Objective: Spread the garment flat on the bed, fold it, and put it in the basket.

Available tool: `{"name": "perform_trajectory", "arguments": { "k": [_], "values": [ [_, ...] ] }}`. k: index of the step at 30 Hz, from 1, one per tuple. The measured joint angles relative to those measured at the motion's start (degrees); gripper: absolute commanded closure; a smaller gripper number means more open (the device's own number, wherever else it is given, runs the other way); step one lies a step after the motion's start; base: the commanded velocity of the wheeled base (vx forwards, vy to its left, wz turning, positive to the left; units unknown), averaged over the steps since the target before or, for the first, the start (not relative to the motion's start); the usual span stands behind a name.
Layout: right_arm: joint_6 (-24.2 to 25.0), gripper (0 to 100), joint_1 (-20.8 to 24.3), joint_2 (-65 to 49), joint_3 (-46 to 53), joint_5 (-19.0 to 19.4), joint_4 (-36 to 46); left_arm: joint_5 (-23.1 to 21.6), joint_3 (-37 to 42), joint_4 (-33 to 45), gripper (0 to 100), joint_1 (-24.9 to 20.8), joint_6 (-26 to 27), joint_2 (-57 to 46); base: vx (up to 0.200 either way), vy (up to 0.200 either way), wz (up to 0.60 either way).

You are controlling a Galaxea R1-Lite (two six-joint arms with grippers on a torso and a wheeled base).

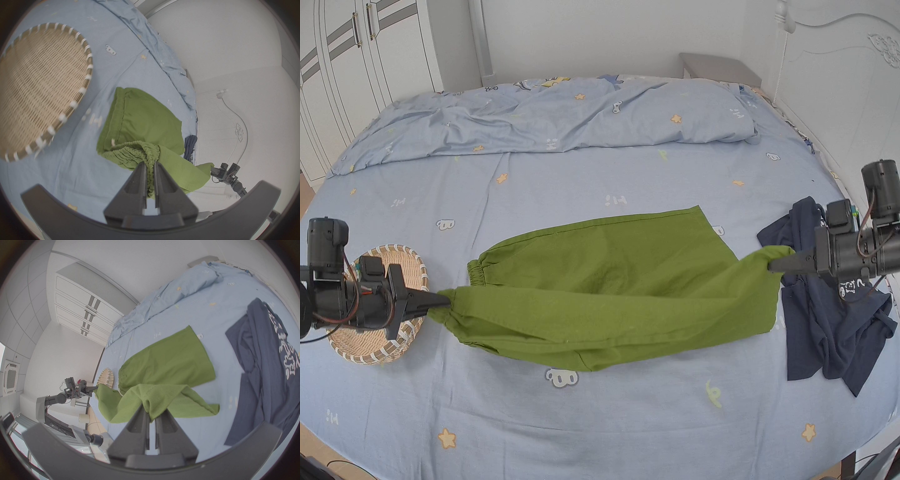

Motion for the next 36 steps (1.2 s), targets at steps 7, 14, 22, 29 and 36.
{"name": "perform_trajectory", "arguments": {
  "k": [7,14,22,29,36],
  "values": [
    [0.09,100,-0.09,7.56,-12.24,-0.11,0.33,0.30,-9.62,0.40,100,-0.13,-0.38,7.72,0.000,0.000,0.00],
    [-0.05,100,-0.13,14.81,-22.78,-1.01,-0.06,0.68,-16.96,0.44,100,0.32,-0.39,14.88,0.000,0.000,0.00],
    [0.00,100,-0.09,21.76,-30.60,-4.17,-1.01,0.71,-23.71,0.60,100,1.41,-0.44,20.57,0.000,0.000,0.00],
    [-0.09,100,-0.40,26.69,-34.50,-4.72,-3.25,0.71,-26.08,0.52,100,1.79,-0.46,23.43,0.000,0.000,0.00],
    [0.15,100,-0.61,30.57,-36.74,-4.72,-5.83,0.68,-27.31,0.46,100,1.99,-0.44,25.22,0.000,0.000,0.00]
  ]
}}
